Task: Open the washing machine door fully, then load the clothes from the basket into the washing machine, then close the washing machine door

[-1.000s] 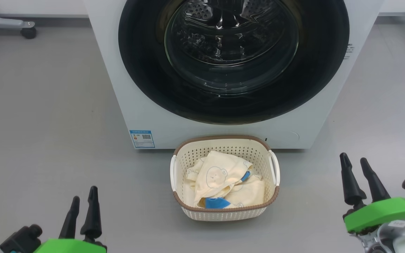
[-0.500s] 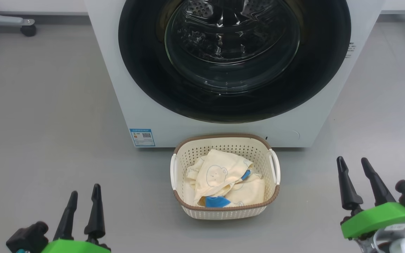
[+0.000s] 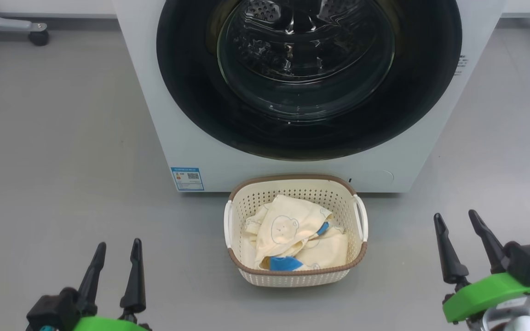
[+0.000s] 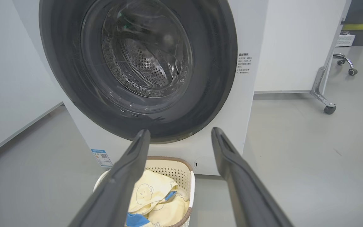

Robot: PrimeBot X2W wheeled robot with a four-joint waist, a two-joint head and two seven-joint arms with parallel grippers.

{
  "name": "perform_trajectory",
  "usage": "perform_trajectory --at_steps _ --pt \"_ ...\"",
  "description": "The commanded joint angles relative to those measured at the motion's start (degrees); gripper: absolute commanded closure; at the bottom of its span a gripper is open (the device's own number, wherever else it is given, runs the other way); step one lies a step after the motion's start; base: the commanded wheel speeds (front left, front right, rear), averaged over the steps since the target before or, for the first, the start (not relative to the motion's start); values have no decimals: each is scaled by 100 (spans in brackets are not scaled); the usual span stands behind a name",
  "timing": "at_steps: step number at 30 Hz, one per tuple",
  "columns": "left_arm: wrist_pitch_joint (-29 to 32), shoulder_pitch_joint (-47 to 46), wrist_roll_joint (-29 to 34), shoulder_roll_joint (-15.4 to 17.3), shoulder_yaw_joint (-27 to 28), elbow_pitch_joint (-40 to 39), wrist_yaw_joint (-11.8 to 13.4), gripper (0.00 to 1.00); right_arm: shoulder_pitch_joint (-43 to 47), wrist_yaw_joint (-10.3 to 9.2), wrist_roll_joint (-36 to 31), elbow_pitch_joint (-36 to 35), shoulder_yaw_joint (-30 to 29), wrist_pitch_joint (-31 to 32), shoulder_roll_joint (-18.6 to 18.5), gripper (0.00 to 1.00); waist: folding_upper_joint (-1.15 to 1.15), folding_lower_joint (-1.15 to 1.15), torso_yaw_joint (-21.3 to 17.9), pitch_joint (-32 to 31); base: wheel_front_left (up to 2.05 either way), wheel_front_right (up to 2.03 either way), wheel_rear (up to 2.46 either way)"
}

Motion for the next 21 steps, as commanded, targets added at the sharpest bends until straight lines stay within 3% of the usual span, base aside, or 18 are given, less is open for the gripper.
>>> perform_trajectory --at_steps 1,15,21 --pt "-91 -65 190 90 148 -246 -31 0 -64 -16 -182 -174 105 -95 -168 0 0 0 2 -6 0 0 0" --pt "-327 33 1227 102 151 -593 -34 0 -9 -19 -1182 -262 239 -332 -244 0 0 0 -21 -1 0 0 0" --pt "-331 29 1162 103 182 -604 -9 0 -14 -19 -1216 -272 141 -336 -218 0 0 0 -25 10 0 0 0"
